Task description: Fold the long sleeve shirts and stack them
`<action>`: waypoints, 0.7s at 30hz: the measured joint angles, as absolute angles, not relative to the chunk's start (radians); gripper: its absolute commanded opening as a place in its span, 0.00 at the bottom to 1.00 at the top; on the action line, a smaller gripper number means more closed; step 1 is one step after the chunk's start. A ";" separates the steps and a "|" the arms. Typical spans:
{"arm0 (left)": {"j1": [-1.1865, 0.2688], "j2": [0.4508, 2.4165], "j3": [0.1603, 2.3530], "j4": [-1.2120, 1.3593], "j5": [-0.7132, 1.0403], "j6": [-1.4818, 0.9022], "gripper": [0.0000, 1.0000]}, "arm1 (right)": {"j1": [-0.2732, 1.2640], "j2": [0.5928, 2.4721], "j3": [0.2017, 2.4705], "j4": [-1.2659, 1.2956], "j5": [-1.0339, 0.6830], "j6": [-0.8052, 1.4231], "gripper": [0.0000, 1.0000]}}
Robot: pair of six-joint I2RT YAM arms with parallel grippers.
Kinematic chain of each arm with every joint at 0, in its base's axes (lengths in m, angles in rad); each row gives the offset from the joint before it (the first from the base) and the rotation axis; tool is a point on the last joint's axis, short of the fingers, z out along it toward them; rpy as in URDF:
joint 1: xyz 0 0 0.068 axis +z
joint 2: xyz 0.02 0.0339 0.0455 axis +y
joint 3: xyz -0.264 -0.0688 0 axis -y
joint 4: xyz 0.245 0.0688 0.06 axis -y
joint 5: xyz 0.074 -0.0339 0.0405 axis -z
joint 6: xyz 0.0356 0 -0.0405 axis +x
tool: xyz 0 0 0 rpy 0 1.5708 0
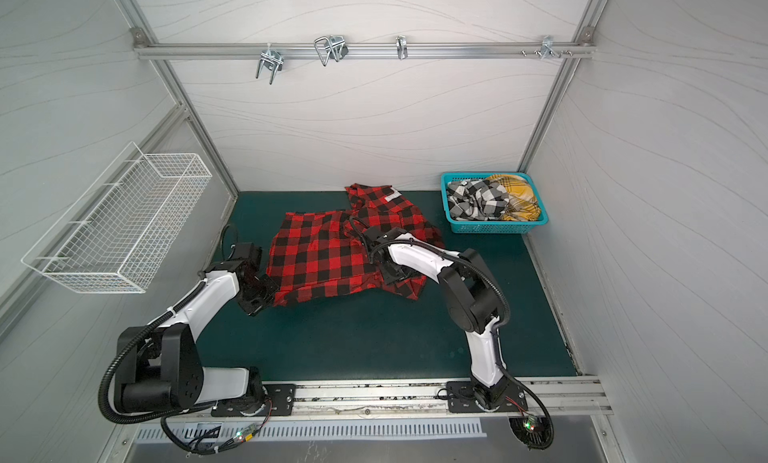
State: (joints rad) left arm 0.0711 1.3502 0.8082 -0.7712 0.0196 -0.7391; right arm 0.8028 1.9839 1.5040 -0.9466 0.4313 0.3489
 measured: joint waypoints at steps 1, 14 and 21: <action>0.071 1.354 0.808 -0.768 0.021 -0.739 0.00 | 0.816 1.987 1.499 -0.947 0.445 0.348 0.62; 0.079 1.365 0.808 -0.749 0.027 -0.734 0.00 | 0.857 2.087 1.512 -0.980 0.619 0.368 0.57; 0.081 1.371 0.808 -0.741 0.027 -0.731 0.00 | 0.855 2.075 1.507 -1.016 0.656 0.392 0.33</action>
State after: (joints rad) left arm 0.0807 1.3712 0.8078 -0.7410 0.0265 -0.7311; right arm 0.8551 2.0747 1.5070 -1.0157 0.6563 0.3916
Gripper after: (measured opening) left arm 0.047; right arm 0.408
